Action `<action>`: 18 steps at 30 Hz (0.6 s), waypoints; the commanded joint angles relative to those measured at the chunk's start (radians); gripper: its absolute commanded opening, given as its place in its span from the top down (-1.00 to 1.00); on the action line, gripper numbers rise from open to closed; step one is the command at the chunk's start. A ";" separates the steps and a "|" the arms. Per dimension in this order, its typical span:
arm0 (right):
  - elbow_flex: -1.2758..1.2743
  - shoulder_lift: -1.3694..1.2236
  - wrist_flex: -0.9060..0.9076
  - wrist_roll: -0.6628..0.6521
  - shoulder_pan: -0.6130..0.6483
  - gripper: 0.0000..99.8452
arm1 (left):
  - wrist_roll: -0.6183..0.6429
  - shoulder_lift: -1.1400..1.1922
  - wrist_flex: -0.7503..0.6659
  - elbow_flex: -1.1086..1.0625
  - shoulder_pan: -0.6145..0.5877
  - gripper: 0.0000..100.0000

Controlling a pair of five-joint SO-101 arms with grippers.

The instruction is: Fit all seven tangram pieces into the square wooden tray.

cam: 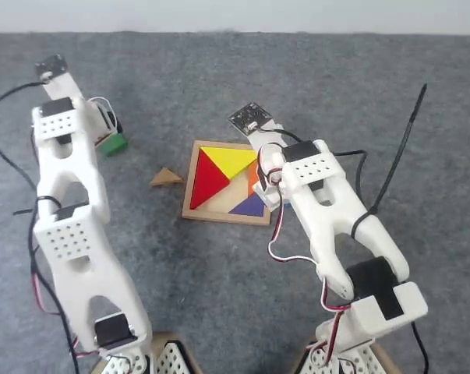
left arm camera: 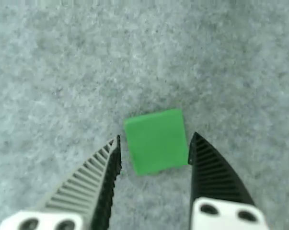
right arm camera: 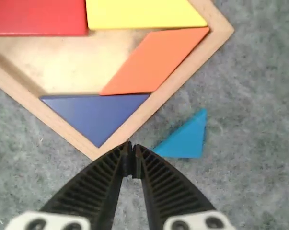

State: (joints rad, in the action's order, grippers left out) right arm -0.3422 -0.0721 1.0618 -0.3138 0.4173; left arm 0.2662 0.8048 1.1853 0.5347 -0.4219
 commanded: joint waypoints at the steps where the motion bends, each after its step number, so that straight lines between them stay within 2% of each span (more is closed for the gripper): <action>1: 0.048 0.008 -0.016 -0.012 -0.019 0.99 | 0.009 0.080 0.081 0.193 -0.005 0.55; 13: 0.048 0.008 -0.016 -0.012 -0.019 0.99 | 0.009 0.460 0.410 0.860 -0.003 0.57; 18: 0.048 0.008 -0.016 -0.012 -0.019 0.99 | 0.002 0.554 0.522 1.066 -0.002 0.62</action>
State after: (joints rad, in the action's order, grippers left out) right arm -0.3422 -0.0721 1.0618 -0.3138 0.4173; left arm 0.2708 1.3341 1.6149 1.4154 -0.4204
